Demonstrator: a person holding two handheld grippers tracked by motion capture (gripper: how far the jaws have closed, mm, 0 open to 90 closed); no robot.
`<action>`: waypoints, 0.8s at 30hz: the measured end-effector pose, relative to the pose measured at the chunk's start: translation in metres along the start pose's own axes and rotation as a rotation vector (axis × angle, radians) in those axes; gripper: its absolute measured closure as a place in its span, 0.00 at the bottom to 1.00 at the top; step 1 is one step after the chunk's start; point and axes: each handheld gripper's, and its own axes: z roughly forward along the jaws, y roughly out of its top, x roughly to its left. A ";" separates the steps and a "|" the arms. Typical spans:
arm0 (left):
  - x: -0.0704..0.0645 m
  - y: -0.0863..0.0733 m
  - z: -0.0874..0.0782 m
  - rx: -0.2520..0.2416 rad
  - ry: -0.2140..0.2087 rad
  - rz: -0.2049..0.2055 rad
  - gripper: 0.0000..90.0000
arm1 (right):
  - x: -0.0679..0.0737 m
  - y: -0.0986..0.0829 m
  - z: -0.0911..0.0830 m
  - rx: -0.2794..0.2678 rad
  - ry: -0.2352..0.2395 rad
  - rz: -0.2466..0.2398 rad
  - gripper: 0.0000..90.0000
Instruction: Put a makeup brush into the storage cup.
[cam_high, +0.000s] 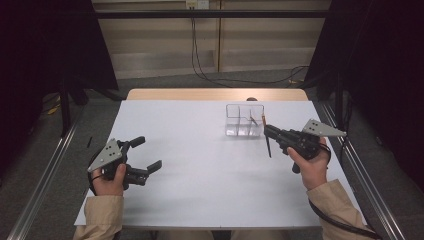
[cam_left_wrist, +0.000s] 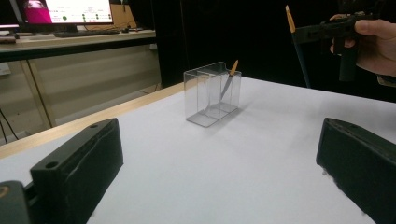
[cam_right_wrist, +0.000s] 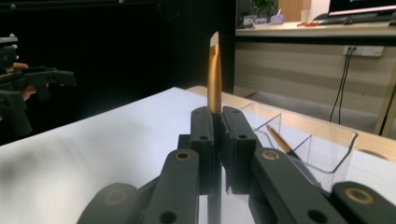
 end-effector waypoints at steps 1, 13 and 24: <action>0.000 0.000 0.000 -0.001 -0.001 -0.001 0.00 | 0.000 0.001 0.001 -0.003 0.001 0.006 0.93; 0.000 0.000 -0.001 -0.002 -0.001 -0.001 0.00 | -0.004 0.006 0.009 -0.037 -0.016 0.019 0.93; 0.000 0.000 -0.001 -0.004 -0.001 -0.003 0.00 | -0.010 0.011 0.014 -0.053 -0.042 0.021 0.93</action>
